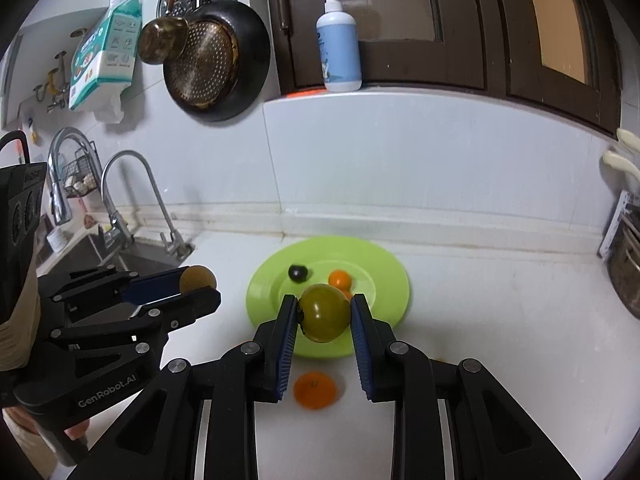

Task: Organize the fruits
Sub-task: 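Carry both held fruits toward the green plate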

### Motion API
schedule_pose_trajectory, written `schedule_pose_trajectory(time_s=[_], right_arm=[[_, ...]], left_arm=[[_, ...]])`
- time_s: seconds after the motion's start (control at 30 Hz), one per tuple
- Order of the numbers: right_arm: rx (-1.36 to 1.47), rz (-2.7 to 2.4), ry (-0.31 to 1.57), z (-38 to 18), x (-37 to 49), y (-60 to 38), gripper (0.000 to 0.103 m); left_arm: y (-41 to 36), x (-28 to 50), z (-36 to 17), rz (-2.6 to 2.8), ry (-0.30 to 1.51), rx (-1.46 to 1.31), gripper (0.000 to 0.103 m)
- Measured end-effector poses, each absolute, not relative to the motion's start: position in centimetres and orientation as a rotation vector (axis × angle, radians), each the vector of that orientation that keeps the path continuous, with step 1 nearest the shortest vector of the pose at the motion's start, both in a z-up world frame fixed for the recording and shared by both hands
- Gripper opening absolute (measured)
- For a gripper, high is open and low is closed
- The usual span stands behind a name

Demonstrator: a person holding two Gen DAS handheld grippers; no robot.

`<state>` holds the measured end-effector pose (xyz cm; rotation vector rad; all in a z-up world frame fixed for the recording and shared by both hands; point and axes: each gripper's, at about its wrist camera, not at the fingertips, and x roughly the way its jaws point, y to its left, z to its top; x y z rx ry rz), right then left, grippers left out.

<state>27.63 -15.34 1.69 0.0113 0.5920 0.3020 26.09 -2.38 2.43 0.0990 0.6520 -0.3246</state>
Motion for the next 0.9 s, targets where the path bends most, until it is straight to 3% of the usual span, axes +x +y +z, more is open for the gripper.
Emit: schedule_pose_trajectory(time_s=[0.5,0.9], right_arm=[[-0.004,0.305,0.572,2.8,32.8,-14.8,0.028],[0.009,0.299,0.634,0.7,38.1,-15.0,0.028]], left_arm=[[-3.2,32.1,3.0,-0.336,0.668,0.087,0.026],[-3.5,37.4,1.0,-0.329,0.711,0.094,0.026]])
